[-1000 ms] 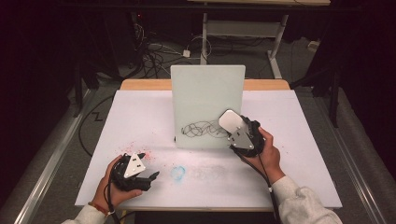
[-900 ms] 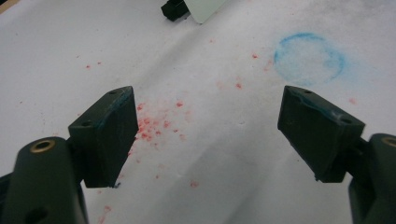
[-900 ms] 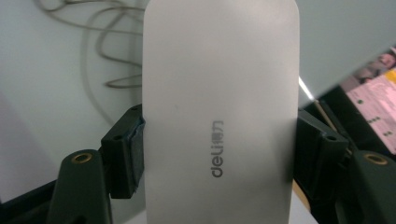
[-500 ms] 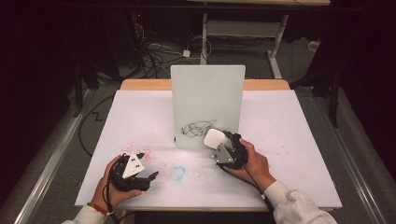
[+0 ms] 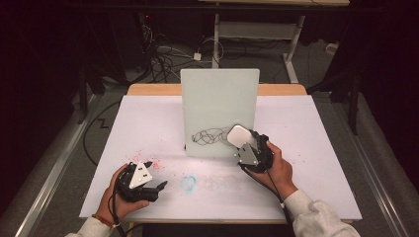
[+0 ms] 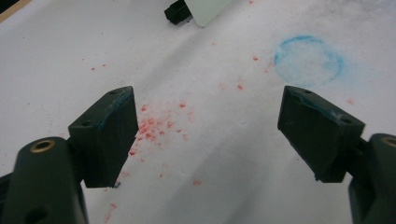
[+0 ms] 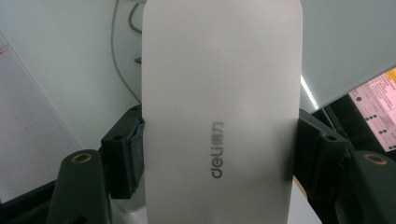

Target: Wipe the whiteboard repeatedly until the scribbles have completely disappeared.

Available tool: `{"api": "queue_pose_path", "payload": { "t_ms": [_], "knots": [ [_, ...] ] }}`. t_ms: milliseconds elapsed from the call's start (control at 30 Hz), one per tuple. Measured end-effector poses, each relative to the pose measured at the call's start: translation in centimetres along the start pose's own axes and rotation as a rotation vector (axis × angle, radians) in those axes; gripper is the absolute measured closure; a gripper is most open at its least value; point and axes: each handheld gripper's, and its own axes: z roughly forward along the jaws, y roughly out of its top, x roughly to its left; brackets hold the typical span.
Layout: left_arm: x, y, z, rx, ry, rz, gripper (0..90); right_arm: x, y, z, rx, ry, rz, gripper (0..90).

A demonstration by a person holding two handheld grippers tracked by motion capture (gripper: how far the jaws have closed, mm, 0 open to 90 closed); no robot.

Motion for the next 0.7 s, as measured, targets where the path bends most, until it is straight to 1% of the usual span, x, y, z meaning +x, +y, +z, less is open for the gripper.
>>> {"api": "queue_pose_path", "payload": {
  "t_ms": [67,100,233,300,333,367,400,433,500,533,600,667,700],
  "knots": [
    [0.0,0.0,0.0,0.001,0.000,0.001,19.7,0.4,0.1,0.1,-0.001,0.014,-0.014,30.7],
    [-0.1,0.0,0.0,0.001,-0.001,0.002,19.7,0.7,0.2,0.1,0.002,0.029,-0.022,30.7],
    [-0.1,0.0,0.1,0.002,0.000,0.002,19.9,2.2,1.0,0.4,0.009,0.076,-0.091,30.7],
    [-0.1,0.0,0.1,0.001,0.001,0.002,19.9,3.0,1.3,0.5,0.012,0.084,-0.112,30.8],
    [-0.1,0.0,0.1,0.006,-0.006,-0.009,19.9,3.3,1.5,0.6,0.013,0.095,-0.121,30.7],
    [0.0,0.0,0.1,0.002,-0.001,0.000,19.9,3.7,1.7,0.7,0.009,0.096,-0.137,30.7],
    [0.0,0.0,0.1,0.003,0.000,0.001,19.9,4.0,1.9,0.7,0.014,0.089,-0.157,30.7],
    [0.0,0.0,0.1,0.003,0.001,-0.001,19.9,4.1,2.0,0.8,0.016,0.084,-0.168,30.7],
    [-0.1,0.0,0.0,-0.002,0.003,-0.012,19.9,3.8,2.2,0.8,0.004,0.110,-0.139,30.7],
    [0.0,0.0,-0.1,-0.007,0.006,-0.015,19.8,3.5,2.2,0.8,-0.005,0.111,-0.133,30.7],
    [0.1,0.0,-0.2,-0.011,0.012,-0.018,19.8,3.0,2.3,0.7,-0.007,0.083,-0.128,30.7],
    [0.1,-0.1,-0.2,-0.012,0.013,-0.019,19.8,2.1,2.5,0.6,-0.014,0.070,-0.100,30.8],
    [0.1,0.0,-0.2,-0.010,0.013,-0.017,19.9,1.8,2.5,0.6,-0.018,0.056,-0.088,30.8]
  ]
}}
